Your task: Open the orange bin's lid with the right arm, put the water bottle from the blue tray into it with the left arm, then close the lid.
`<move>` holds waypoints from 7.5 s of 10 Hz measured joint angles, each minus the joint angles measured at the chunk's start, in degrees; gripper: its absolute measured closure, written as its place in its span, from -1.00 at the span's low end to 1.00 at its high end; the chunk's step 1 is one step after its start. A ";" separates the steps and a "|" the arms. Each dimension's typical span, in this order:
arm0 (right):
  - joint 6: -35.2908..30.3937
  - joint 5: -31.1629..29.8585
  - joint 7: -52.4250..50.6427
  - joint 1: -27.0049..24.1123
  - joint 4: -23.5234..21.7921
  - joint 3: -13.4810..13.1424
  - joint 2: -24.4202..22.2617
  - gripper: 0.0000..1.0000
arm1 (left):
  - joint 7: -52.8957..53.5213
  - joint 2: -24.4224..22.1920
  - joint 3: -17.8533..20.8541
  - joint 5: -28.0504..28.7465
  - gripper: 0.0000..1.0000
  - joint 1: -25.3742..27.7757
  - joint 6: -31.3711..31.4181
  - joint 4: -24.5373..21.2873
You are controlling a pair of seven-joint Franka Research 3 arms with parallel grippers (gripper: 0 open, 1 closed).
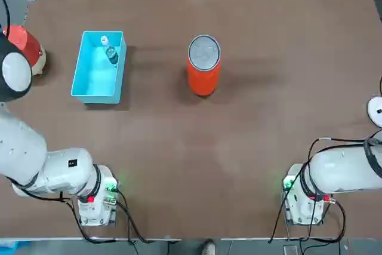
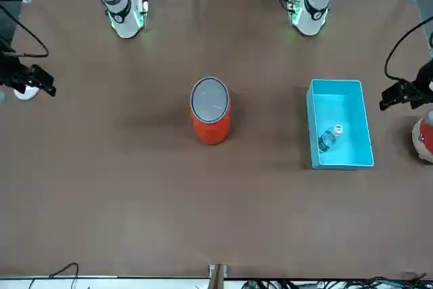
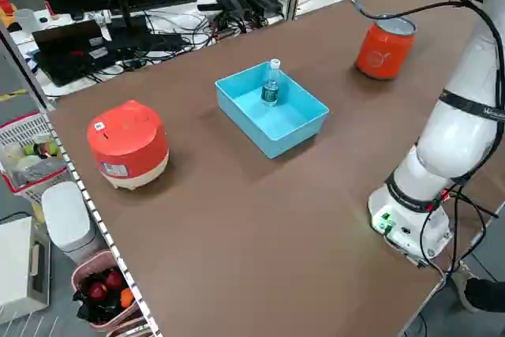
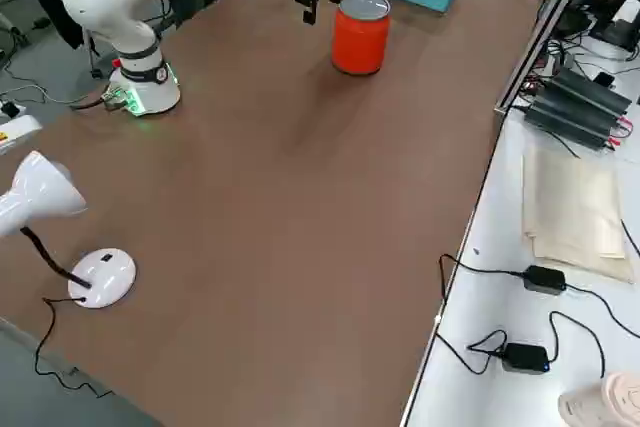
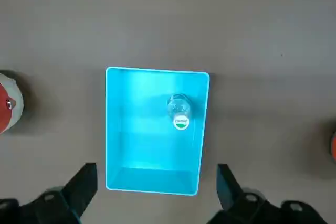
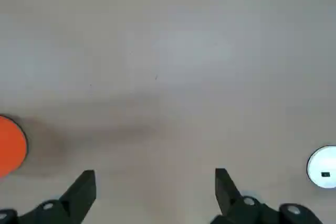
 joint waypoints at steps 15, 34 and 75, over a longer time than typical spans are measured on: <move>12.09 2.48 34.62 21.58 -7.23 1.75 0.22 0.89 | 0.12 -3.59 -0.77 -1.55 -0.99 4.93 34.37 -35.72; 42.79 -6.25 80.14 45.76 -7.35 1.62 22.41 0.95 | -3.16 0.25 -5.03 -1.44 0.26 3.93 46.85 -43.60; 14.29 -2.48 64.23 37.59 2.76 0.42 13.50 0.98 | -76.34 14.70 -24.90 -1.04 -0.14 -21.81 23.94 -3.01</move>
